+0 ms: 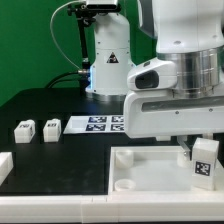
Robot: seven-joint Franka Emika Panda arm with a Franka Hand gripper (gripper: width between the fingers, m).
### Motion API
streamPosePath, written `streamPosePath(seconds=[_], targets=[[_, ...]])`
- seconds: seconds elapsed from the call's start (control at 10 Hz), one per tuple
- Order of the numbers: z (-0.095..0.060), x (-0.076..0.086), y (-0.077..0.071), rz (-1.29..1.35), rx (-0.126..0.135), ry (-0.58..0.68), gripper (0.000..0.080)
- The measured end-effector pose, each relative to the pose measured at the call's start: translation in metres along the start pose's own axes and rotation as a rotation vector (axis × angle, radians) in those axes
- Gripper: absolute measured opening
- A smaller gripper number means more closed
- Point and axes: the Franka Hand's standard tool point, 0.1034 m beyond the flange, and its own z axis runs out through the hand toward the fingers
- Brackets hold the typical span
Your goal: Assemble one leg
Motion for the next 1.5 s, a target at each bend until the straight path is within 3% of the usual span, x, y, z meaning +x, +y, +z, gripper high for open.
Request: streamPosePath(seconds=[0.2, 0.5, 0.6, 0.7, 0.9, 1.3, 1.5], targets=[[-0.01, 0.0, -0.001, -0.164, 0.001, -0.003, 0.0002], [-0.019, 0.007, -0.004, -0.122, 0.006, -0.02, 0.0405], [-0.022, 0.011, -0.005, -0.115, 0.007, -0.025, 0.0405], [-0.027, 0.017, -0.007, -0.093, 0.011, -0.015, 0.059], [-0.031, 0.025, -0.009, -0.038, 0.015, 0.0, 0.0644], [-0.016, 0.027, -0.006, -0.016, 0.01, -0.009, 0.0649], [-0.016, 0.027, -0.006, 0.001, 0.01, -0.009, 0.0622]])
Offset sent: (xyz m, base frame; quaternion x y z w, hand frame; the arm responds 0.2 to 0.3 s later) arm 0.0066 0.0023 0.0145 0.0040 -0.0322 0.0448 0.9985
